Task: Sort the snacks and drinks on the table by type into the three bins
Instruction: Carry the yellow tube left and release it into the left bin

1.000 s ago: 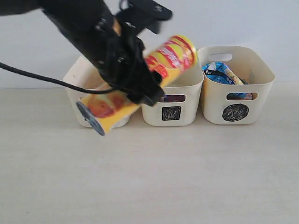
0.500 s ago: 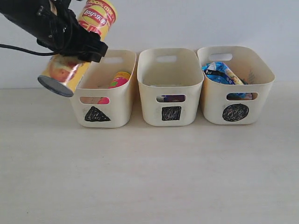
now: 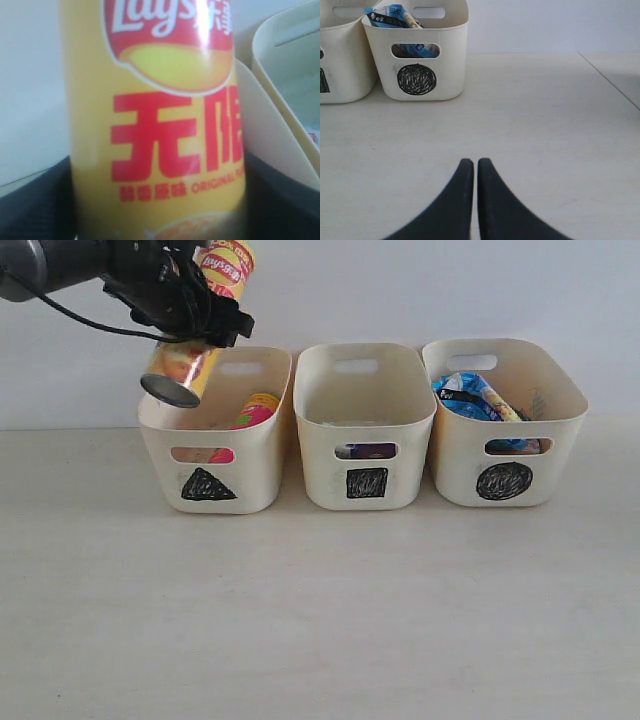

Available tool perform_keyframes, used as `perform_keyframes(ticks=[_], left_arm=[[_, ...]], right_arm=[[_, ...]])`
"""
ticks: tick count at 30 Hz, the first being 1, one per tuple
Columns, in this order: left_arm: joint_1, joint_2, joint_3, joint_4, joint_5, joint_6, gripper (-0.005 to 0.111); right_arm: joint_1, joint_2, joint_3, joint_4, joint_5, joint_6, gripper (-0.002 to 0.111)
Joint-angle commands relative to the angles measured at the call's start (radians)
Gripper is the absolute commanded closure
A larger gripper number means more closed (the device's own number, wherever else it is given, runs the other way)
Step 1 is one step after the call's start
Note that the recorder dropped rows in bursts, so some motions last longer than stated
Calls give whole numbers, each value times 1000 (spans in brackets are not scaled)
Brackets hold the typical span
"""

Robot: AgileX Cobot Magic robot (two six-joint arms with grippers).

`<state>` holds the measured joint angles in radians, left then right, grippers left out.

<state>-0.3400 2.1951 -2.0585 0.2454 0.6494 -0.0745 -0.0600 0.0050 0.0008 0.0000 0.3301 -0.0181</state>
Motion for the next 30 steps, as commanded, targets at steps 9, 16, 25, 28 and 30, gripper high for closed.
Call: perform_keyframes(ticks=[9,16,25,28,30], left_arm=[[40,134,-119,-73,24,0,56],[40,132,-119,-73,79,0,28],[40,99,-119,-73,112,43,29],[40,59,-119,-73,147,75,44],[40,31,-119,-71,197,118,63]], right_arm=[[1,-5,-1,-6,-8,-2,107],[1,-5,-1,-6,-8,-2,107],[1,-5,-1,-6,-8,-2,107],[1,-5,-1,-6,-8,-2,107],[1,-5,-1,-6,-8,-2,107]])
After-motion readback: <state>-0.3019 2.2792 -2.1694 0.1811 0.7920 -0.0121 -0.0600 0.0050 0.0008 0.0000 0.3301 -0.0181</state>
